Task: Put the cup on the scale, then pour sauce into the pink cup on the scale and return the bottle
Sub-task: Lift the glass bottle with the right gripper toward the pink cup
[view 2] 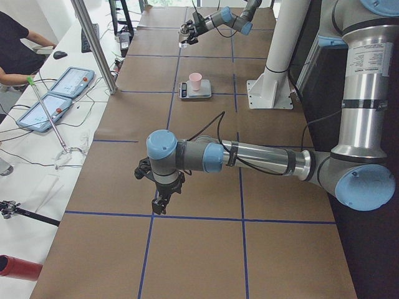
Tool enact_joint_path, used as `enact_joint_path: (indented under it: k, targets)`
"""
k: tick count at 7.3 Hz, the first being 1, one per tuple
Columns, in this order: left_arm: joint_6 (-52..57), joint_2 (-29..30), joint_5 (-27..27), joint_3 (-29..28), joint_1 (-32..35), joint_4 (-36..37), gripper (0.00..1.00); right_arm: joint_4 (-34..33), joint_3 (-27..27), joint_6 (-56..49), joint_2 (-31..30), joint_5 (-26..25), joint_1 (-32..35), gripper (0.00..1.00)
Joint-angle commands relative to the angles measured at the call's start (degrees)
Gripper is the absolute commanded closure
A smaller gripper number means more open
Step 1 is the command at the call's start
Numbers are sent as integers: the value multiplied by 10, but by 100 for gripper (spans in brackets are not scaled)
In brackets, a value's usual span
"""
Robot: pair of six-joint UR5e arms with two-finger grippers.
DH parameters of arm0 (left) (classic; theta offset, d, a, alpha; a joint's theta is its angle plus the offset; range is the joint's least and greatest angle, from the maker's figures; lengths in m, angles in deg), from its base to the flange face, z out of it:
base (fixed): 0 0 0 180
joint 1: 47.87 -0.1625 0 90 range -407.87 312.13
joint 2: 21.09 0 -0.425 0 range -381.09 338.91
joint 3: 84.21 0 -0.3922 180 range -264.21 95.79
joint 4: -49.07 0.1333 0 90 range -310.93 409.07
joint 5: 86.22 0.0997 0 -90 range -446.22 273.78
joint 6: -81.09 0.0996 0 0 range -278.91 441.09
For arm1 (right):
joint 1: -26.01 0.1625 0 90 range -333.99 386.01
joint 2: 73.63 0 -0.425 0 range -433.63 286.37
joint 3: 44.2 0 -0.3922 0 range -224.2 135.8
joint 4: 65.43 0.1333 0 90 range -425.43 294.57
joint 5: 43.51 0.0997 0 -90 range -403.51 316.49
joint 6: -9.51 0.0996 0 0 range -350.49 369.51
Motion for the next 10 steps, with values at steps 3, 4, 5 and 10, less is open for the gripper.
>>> enact_joint_path:
  k: [3, 4, 5, 10]
  targets:
    - [5, -2, -4, -15, 2, 1, 0, -70, -20, -102, 15, -120, -76, 100]
    - [5, -3, -4, -15, 2, 1, 0, -110, -22, -102, 54, -133, -86, 100]
    - [5, -2, -4, -15, 2, 2, 0, -142, -24, -102, 66, -134, -96, 100]
    - [3, -1, -4, -14, 2, 4, 0, -192, -81, -128, 78, -220, -106, 100]
